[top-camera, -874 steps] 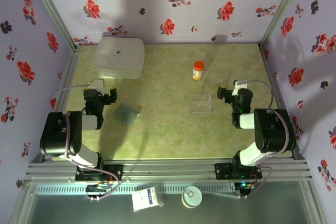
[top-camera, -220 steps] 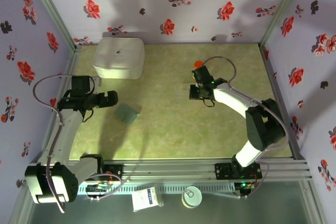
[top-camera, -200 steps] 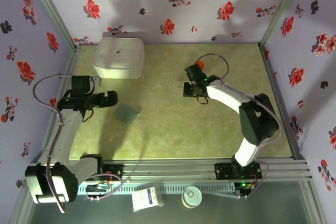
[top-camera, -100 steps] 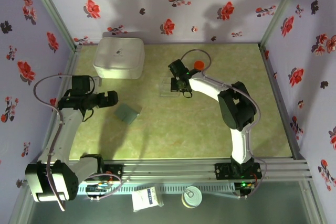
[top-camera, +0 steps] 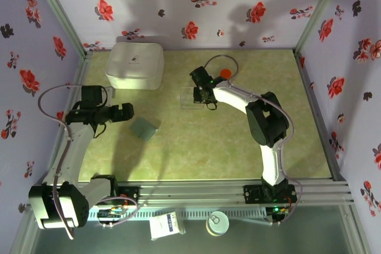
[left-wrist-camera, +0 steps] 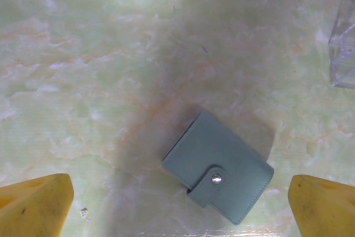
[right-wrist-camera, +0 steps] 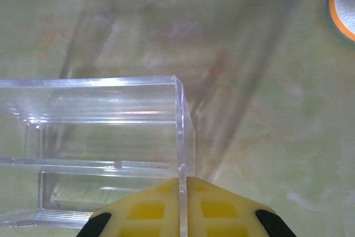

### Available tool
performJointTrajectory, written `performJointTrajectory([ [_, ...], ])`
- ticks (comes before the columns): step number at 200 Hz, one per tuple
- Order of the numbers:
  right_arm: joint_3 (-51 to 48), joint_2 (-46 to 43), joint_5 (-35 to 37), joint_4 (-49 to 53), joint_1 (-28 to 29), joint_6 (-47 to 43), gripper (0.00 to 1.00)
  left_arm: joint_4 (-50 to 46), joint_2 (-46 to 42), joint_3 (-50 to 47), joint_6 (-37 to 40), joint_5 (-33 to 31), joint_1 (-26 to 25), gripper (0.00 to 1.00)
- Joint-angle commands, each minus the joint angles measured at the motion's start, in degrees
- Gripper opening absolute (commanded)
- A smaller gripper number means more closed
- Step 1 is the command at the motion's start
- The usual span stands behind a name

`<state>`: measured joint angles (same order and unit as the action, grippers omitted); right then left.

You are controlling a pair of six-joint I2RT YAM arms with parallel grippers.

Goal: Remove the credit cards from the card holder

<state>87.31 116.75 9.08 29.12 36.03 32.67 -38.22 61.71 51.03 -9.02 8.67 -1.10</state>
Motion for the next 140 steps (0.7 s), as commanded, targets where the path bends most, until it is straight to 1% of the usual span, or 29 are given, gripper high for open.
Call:
performJointTrajectory([
  [1, 2.5, -0.5, 2.1, 2.1, 0.4, 0.4, 0.11, -0.4, 0.2, -0.4, 0.4, 1.2, 0.4, 1.0],
  [50, 2.5, -1.2, 3.4, 2.4, 0.4, -0.7, 0.12, -0.4, 0.2, -0.4, 0.4, 1.4, 0.4, 1.0],
  [69, 2.8, -1.3, 2.8, 2.4, 0.3, -0.7, 0.13, -0.5, 0.1, -0.5, 0.4, 1.4, 0.4, 1.0],
  [101, 2.9, -1.8, 2.6, 2.9, 0.4, -0.4, 0.17, -0.4, 0.0, -0.7, 0.3, 1.3, 0.4, 1.0],
  [140, 1.4, -5.8, 2.4, 2.9, 0.8, -0.3, 0.19, -0.5, 0.7, -0.7, 0.2, 2.9, 0.4, 0.99],
])
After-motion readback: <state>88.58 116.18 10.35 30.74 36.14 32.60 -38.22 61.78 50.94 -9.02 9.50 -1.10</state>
